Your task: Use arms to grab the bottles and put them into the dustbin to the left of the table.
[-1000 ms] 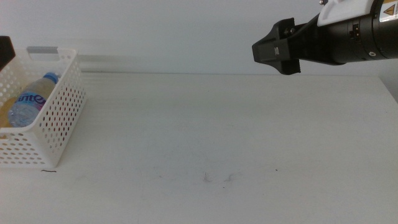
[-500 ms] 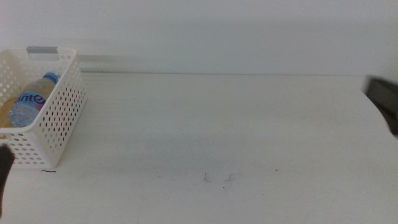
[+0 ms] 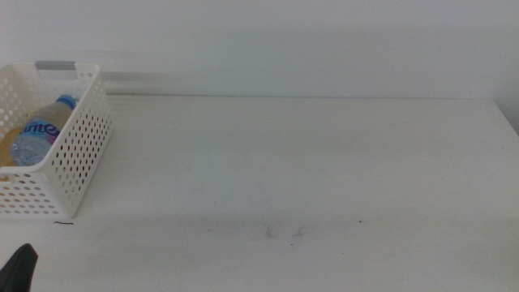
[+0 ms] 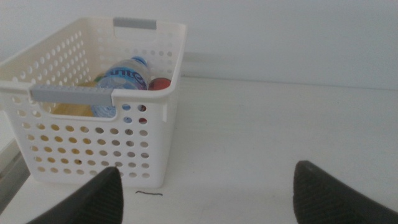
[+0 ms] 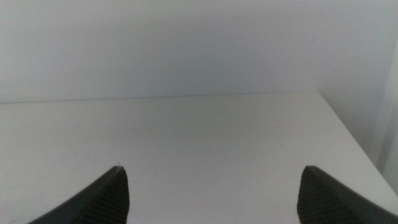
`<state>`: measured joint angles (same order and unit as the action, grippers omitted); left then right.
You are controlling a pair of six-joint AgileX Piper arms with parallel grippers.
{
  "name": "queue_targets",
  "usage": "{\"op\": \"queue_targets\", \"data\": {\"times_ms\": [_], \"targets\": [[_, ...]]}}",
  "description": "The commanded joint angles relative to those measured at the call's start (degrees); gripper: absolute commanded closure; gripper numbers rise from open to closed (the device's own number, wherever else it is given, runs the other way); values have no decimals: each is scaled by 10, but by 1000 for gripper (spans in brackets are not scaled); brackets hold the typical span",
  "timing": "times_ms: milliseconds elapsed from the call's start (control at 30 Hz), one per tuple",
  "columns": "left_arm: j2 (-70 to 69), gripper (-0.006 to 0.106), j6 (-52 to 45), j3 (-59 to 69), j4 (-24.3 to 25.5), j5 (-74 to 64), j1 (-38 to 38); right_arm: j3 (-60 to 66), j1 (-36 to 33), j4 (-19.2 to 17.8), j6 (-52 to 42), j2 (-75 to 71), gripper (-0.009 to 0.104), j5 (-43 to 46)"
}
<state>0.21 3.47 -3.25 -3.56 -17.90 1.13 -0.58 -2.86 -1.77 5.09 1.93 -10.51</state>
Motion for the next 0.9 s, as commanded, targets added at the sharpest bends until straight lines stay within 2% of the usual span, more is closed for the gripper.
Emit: {"op": "queue_targets", "data": {"times_ms": [0,233,867], "targets": [[-2,7,5,9,1,14,-1,6,5,-13,-1,-19,14,-18],[-2,7,5,33,1,59,-1,6,5,-19,0,-19,14,-9],[-2,7,2,33,4,68,-1,6,5,-19,0,-19,14,-1]]}}
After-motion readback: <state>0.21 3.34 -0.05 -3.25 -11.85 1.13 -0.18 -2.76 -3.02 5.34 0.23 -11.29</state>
